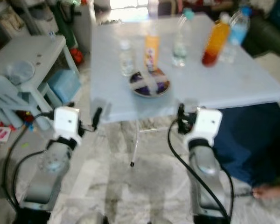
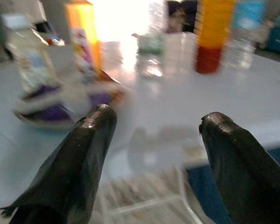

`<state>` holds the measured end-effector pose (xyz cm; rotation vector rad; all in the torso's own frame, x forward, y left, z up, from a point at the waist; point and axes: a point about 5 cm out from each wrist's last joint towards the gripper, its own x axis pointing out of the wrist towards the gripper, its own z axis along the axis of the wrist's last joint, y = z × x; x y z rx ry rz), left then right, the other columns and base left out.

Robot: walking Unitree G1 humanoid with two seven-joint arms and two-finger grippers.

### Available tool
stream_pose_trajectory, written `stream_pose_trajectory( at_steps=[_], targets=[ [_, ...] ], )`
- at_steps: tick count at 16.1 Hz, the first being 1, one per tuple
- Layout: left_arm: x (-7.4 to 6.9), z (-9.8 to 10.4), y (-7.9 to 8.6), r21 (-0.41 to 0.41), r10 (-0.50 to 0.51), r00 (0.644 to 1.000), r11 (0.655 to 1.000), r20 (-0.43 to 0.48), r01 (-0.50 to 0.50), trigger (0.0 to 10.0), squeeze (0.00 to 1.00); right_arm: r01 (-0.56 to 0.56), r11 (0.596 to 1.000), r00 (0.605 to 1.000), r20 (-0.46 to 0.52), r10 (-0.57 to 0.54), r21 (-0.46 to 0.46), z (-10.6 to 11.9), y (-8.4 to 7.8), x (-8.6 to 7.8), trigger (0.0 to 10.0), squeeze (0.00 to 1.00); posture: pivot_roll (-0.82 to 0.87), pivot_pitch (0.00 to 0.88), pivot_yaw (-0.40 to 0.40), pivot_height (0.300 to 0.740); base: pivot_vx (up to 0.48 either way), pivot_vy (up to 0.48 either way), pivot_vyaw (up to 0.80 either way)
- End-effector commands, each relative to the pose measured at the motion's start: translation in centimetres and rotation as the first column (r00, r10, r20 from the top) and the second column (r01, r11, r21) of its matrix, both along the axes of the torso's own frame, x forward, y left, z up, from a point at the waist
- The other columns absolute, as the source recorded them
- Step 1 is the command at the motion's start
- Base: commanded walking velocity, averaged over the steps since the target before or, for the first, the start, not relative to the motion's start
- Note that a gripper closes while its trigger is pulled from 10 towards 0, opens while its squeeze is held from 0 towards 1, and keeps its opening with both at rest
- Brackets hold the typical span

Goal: Restocking fridge

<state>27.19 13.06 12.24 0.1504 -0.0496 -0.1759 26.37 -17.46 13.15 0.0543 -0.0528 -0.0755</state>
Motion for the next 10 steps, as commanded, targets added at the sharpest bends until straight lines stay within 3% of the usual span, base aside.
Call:
stream_pose_trajectory(
  at_steps=[1,5,10],
  targets=[
    [-0.1,-0.1,0.8,0.01,0.022,1.0,1.0,-0.008,-0.022,10.0,0.0,-0.024,1.0,1.0,-0.006,0.024,0.011,0.0,0.7,0.1,10.0,0.0,0.04,0.045,0.031,0.74,0.454,0.0,0.0],
    [0.0,-0.2,0.8,0.011,0.024,1.0,1.0,-0.007,-0.024,10.0,0.0,-0.025,0.999,1.0,-0.018,0.026,0.042,0.0,0.3,0.5,10.0,0.0,0.04,0.042,0.029,0.74,0.454,0.0,0.0],
    [-0.3,-0.3,2.0,0.03,0.093,0.996,0.995,0.001,-0.093,10.0,0.0,-0.017,1.0,0.997,-0.07,0.016,-0.015,-0.6,0.5,1.1,10.0,0.0,0.04,0.041,0.027,0.74,0.0,0.0,0.0]
  ],
)
